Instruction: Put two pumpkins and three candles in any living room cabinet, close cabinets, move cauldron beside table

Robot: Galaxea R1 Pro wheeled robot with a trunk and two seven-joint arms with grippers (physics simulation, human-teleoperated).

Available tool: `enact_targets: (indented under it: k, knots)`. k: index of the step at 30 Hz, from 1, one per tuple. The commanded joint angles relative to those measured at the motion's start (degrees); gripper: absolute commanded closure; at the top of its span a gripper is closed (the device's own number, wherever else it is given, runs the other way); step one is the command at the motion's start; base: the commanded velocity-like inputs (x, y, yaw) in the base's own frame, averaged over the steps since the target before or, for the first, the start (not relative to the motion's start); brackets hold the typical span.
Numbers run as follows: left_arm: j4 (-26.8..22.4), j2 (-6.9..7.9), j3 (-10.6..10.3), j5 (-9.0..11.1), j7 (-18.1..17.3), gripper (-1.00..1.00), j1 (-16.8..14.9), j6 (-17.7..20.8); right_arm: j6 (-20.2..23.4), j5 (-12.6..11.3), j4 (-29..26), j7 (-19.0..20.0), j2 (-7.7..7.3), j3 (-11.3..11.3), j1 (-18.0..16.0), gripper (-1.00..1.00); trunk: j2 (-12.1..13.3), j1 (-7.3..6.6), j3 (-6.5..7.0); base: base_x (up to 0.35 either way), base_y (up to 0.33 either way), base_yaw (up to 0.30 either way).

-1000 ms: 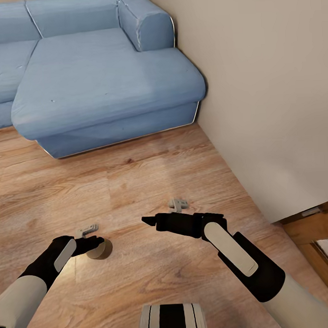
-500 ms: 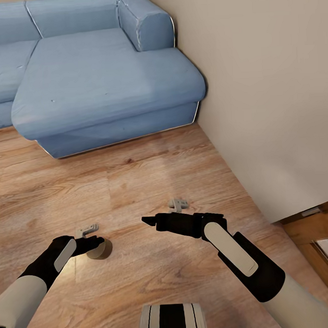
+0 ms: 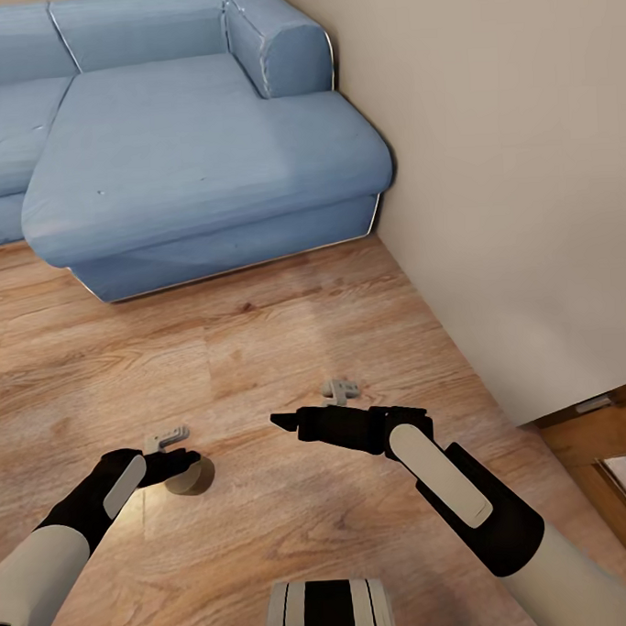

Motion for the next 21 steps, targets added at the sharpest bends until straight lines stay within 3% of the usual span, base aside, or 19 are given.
enact_targets:
  k: [1, 21]
  knots:
    - [-0.1, 0.09, -0.3, 0.3, 0.1, -1.0, 0.0, 0.1, -0.1, -0.6, -0.1, -0.6, -0.03, 0.1, -0.1, -1.0, 0.0, -0.01, -0.04, 0.0, 0.0, 0.0]
    - [0.2, 0.09, -0.6, 0.3, -1.4, -1.0, 0.0, 0.1, -0.1, -0.6, -0.1, -0.6, -0.03, 0.1, -0.1, -1.0, -0.1, 0.07, -0.7, 0.0, 0.0, 0.0]
